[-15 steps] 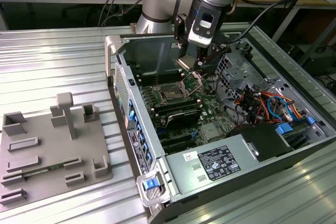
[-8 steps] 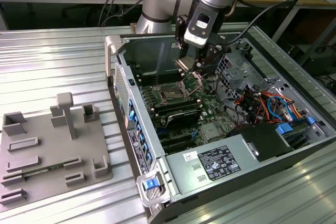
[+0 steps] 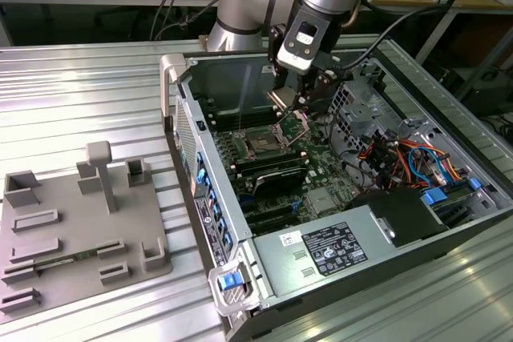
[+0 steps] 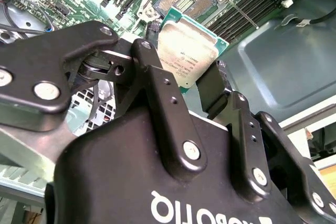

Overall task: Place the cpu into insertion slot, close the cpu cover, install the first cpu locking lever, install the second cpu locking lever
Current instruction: 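Place the cpu into insertion slot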

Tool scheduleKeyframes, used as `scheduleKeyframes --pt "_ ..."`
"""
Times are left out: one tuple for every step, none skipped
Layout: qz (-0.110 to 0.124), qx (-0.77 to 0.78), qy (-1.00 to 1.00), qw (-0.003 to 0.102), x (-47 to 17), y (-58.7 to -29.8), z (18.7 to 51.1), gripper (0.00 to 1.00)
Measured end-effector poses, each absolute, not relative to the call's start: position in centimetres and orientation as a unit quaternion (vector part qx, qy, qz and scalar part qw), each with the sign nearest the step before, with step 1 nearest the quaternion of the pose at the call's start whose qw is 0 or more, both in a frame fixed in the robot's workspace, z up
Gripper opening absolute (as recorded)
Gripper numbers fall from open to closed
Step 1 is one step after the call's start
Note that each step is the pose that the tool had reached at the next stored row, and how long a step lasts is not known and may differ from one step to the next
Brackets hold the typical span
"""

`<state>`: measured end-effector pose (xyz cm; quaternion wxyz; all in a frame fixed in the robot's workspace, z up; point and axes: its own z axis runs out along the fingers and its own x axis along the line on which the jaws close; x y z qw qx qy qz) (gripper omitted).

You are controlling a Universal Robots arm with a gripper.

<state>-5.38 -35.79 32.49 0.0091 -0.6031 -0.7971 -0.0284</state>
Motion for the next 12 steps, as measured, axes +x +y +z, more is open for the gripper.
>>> scheduleKeyframes --pt "-0.028 -0.603 -0.797 0.009 -5.4 -35.8 32.5 0.55" --pt "-0.028 -0.604 -0.797 0.009 -5.4 -35.8 32.5 0.55" --pt "-0.029 -0.605 -0.796 0.009 -5.4 -35.8 32.5 0.55" --pt "-0.029 -0.607 -0.794 0.009 -5.4 -35.8 32.4 0.55" --pt "-0.029 -0.611 -0.791 0.009 -5.4 -35.8 32.3 0.55" --pt "-0.029 -0.615 -0.788 0.009 -5.4 -35.8 32.3 0.55" --pt "-0.029 -0.622 -0.782 0.008 -5.4 -35.8 32.1 0.55" --pt "-0.029 -0.636 -0.771 0.008 -5.4 -35.8 31.9 0.55" --pt "-0.029 -0.644 -0.764 0.008 -5.4 -35.8 31.7 0.55" --pt "-0.029 -0.651 -0.758 0.007 -5.4 -35.8 31.6 0.55" --pt "-0.029 -0.664 -0.747 0.007 -5.4 -35.8 31.3 0.55" --pt "-0.029 -0.671 -0.741 0.007 -5.4 -35.8 31.1 0.55"
